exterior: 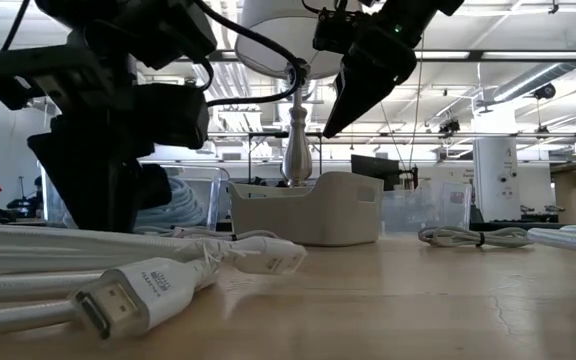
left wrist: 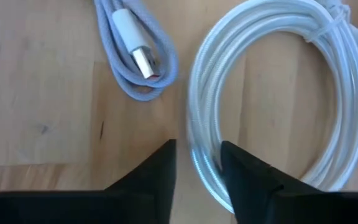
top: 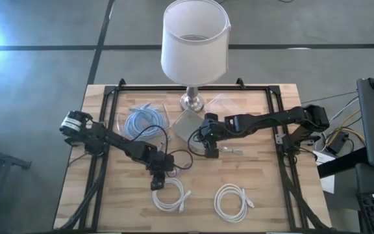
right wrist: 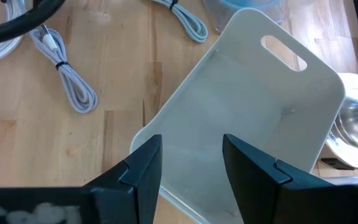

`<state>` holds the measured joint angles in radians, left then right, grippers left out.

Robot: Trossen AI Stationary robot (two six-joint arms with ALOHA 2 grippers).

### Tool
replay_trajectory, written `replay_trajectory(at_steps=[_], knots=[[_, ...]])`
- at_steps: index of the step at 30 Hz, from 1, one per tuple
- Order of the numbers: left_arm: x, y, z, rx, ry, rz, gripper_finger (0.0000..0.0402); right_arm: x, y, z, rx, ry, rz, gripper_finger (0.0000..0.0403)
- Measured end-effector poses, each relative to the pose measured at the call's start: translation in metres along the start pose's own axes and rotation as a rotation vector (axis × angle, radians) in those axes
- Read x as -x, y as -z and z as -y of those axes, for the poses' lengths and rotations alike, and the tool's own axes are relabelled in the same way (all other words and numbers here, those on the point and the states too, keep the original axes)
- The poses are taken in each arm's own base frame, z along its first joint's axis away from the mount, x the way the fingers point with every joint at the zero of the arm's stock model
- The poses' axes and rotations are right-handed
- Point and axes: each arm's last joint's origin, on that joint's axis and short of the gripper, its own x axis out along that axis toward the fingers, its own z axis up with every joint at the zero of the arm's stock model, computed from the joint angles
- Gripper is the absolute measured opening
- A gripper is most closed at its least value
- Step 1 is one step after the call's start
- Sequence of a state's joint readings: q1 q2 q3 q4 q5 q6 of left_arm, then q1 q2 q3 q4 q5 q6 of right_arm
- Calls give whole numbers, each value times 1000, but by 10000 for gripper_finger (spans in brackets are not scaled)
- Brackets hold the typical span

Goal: Pick & Place USB Port
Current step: Put the left white HDMI cable into the gray bin

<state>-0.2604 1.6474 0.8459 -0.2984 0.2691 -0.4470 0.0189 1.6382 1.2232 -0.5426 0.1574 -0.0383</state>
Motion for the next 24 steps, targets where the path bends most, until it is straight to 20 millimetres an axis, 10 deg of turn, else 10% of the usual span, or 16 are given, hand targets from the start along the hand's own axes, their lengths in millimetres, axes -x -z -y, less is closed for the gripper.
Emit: replay_trajectory(at_steps=[10,24], knots=[[-1,5,-3,1,0,-9,15,0,0,0,47,0,0,167],[30,-6,11,-7,-33,29,16,0,0,0,48,0,0,167]])
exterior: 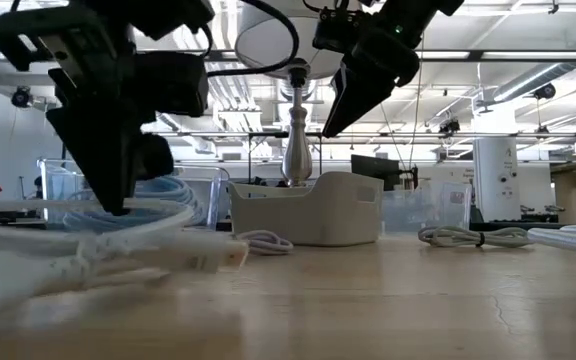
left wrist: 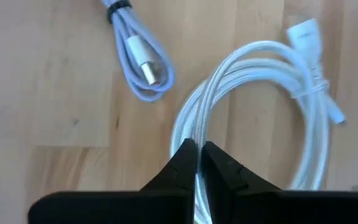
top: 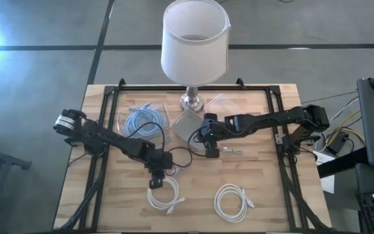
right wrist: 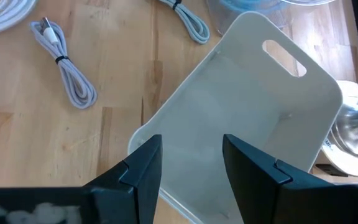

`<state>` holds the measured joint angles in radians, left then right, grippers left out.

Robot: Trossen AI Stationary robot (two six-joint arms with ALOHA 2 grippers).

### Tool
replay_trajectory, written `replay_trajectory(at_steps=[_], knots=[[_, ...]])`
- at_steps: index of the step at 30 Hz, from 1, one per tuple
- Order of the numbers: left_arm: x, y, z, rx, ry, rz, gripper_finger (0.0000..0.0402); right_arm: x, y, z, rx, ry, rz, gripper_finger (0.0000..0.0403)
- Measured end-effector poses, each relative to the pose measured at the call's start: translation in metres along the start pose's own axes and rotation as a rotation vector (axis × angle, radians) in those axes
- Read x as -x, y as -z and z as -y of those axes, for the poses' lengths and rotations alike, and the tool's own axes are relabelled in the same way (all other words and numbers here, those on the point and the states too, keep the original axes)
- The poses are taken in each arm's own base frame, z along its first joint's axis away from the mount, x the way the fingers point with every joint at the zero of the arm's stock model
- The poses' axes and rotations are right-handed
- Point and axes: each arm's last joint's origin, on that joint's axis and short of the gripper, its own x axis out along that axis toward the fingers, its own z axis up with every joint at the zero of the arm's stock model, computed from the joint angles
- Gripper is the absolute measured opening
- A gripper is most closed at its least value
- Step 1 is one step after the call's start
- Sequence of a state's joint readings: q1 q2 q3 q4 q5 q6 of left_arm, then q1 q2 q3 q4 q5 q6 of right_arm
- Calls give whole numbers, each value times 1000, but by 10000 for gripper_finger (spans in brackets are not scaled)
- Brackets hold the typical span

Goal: Pick & Place USB Port
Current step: Put the left white HDMI cable into the gray bin

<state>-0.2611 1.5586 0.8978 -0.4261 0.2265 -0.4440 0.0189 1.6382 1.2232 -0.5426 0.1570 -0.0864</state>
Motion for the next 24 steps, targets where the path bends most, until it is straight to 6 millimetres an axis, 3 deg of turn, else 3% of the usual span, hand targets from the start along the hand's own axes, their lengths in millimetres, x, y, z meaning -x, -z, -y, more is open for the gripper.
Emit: replay_trajectory(at_steps=[15,24], knots=[[63,-16,25,-107,-51,85,17,0,1,0,-41,-1,-14,166],[112,-19,34,-189,-174,246,17,4,17,-4,-137,-5,-171,166]])
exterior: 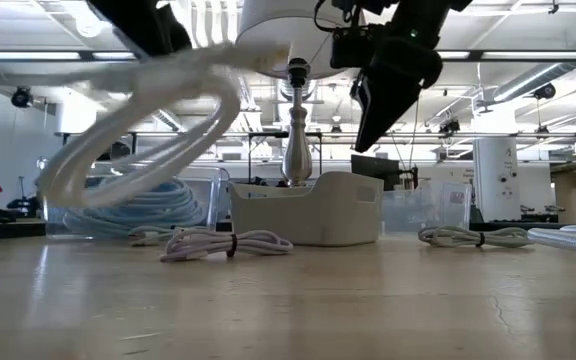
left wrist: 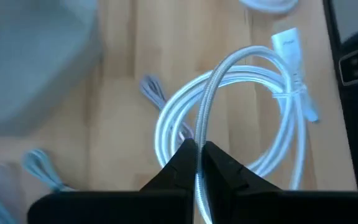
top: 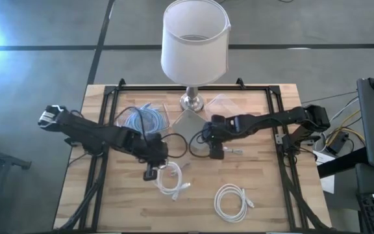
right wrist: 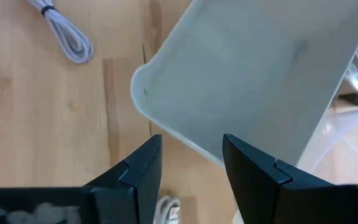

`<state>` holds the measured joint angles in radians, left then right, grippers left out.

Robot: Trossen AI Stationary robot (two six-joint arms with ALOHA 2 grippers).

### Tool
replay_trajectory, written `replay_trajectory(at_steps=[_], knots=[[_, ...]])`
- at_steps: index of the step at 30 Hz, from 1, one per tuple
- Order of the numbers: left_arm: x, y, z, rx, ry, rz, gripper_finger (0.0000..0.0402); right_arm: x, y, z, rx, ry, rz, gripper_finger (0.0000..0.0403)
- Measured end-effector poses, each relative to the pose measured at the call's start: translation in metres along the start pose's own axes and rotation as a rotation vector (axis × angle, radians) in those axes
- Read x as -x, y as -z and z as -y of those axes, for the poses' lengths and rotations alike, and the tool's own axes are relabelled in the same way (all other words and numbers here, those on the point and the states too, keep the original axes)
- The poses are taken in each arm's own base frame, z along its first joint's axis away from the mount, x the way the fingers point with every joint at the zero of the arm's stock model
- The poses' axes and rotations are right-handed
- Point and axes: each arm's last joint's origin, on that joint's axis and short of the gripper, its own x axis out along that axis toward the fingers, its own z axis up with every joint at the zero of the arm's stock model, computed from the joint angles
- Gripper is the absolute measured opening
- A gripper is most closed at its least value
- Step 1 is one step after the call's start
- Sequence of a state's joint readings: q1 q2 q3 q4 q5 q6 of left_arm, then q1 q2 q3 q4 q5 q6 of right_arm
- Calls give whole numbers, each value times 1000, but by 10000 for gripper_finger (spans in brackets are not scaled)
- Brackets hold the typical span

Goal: Pick & Place USB Port
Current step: Put the left white HDMI cable into the gray bin

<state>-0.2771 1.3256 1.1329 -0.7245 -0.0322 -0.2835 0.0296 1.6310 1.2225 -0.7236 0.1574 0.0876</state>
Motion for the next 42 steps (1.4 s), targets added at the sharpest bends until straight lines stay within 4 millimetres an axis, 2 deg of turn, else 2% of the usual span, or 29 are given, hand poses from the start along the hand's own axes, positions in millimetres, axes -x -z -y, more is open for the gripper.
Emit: replay_trajectory(at_steps=[8,16,21,26,33,42], knots=[[24,-5,-8,-88,-272,154,21,3,3,-15,-24,-20,-9,166],[24,-13,-18,-113,-612,244,22,12,9,-40,29,-54,-5,166],[21,-24,-21,-151,-654,307,23,15,21,-49,36,-69,-9,166],[19,-34,-28,-171,-678,353,23,19,40,-46,-47,-74,-3,166],[4,-47,-52,-123,-752,366,23,32,65,-36,-162,-108,101,166],[-38,-49,-84,-125,-827,228,24,43,91,-27,-198,-157,249,166]])
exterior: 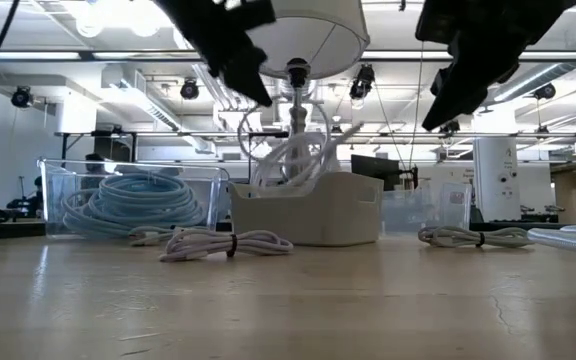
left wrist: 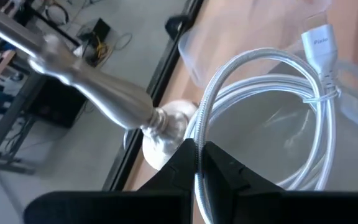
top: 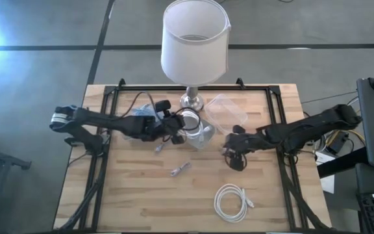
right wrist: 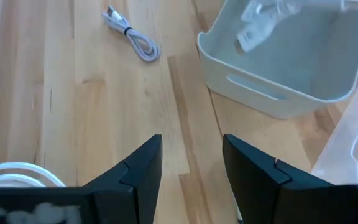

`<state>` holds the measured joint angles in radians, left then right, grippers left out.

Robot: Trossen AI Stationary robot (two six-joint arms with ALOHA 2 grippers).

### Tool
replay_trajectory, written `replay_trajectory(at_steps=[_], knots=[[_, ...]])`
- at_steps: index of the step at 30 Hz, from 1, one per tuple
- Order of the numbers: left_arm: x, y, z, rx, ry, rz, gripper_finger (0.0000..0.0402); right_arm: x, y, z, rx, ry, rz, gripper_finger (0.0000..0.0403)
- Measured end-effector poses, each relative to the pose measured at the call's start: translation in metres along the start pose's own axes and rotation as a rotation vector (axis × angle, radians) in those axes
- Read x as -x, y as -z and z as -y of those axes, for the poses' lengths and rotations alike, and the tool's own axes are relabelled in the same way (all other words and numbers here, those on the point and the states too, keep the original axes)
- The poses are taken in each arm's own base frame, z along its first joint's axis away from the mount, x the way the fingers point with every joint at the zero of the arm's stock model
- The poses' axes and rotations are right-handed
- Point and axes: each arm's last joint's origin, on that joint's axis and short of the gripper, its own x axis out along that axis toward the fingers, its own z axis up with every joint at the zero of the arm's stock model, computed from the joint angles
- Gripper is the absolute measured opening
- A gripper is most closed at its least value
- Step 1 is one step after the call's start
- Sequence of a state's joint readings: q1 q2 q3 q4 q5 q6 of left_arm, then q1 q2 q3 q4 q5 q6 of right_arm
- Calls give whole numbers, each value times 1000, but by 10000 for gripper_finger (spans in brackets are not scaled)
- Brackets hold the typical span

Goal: Pick & Place USB Port
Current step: Put the left white HDMI cable into the gray bin

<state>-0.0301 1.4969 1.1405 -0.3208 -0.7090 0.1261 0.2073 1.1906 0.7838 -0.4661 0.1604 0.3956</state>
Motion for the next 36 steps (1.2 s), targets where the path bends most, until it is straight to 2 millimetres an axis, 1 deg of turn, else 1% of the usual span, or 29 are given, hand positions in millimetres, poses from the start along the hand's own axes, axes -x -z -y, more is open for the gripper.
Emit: replay_trajectory(at_steps=[3,8,14,21,24,36], knots=[[-15,4,4,-7,-12,-33,25,2,5,2,-1,-3,6,166],[-36,13,11,-24,-20,-88,25,1,5,2,-3,-9,20,166],[-53,22,20,-52,-14,-138,26,0,4,2,-3,-13,29,166],[-60,26,27,-67,-12,-162,26,-1,3,1,-4,-16,33,166],[-62,27,27,-65,-14,-167,33,-1,3,1,-4,-17,36,166],[-64,27,26,-56,-17,-167,119,-1,2,1,-5,-17,37,166]])
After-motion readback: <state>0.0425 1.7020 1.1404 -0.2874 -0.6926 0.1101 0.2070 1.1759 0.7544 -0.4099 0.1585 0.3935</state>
